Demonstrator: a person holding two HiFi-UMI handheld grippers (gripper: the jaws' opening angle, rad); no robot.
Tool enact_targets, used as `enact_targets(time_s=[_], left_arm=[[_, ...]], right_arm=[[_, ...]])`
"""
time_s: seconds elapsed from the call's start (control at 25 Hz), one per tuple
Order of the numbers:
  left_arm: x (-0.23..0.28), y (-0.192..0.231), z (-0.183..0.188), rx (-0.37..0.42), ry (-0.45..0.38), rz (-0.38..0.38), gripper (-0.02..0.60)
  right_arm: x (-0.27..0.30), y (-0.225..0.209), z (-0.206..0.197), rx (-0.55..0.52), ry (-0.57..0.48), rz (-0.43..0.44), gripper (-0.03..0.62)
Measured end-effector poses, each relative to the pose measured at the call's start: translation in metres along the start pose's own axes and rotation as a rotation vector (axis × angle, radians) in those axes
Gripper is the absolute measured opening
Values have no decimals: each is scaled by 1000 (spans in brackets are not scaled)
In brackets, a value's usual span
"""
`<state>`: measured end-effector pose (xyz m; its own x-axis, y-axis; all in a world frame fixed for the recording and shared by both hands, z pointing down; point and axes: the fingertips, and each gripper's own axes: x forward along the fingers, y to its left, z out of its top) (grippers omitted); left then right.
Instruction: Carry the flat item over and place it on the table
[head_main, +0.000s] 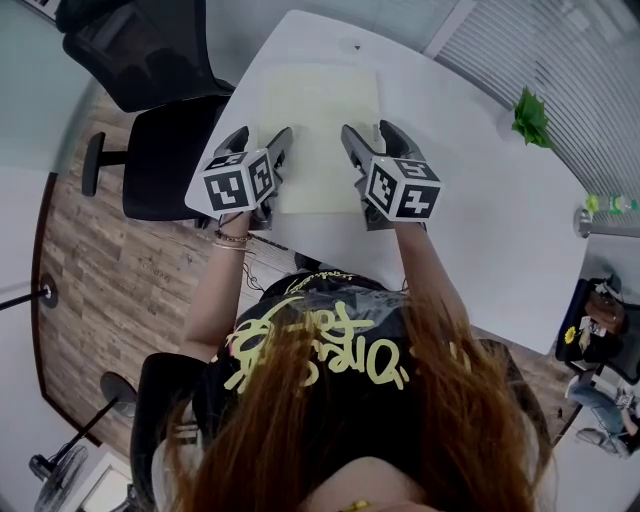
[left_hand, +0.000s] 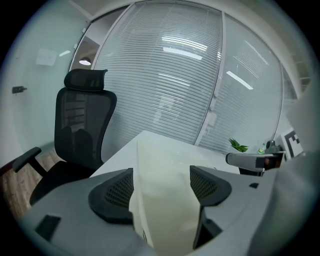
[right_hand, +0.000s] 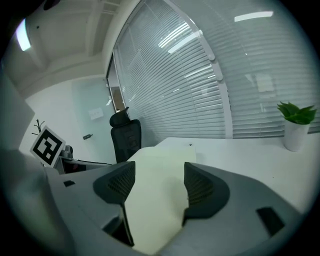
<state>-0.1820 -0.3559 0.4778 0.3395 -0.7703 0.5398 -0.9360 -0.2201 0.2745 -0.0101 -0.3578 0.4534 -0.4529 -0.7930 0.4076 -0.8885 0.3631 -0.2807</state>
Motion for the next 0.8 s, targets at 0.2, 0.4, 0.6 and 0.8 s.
enact_targets(time_s=[0.2,0.4,0.6,0.8], left_arm=[[-11,-6,22,33,-59,-5,350],[-25,-14,44,79,-128,-6,349],[-39,-27,62,89,-189,-29,345],[-55,-40,79,118,-262,-45,344]], right_arm=[[-8,12,23,-52,-68,21,308],[-18,21,39,-65,-118,41,308],[-31,35,58,-86,-185,84,309],[-47,51,78,-124,-264,128,308]])
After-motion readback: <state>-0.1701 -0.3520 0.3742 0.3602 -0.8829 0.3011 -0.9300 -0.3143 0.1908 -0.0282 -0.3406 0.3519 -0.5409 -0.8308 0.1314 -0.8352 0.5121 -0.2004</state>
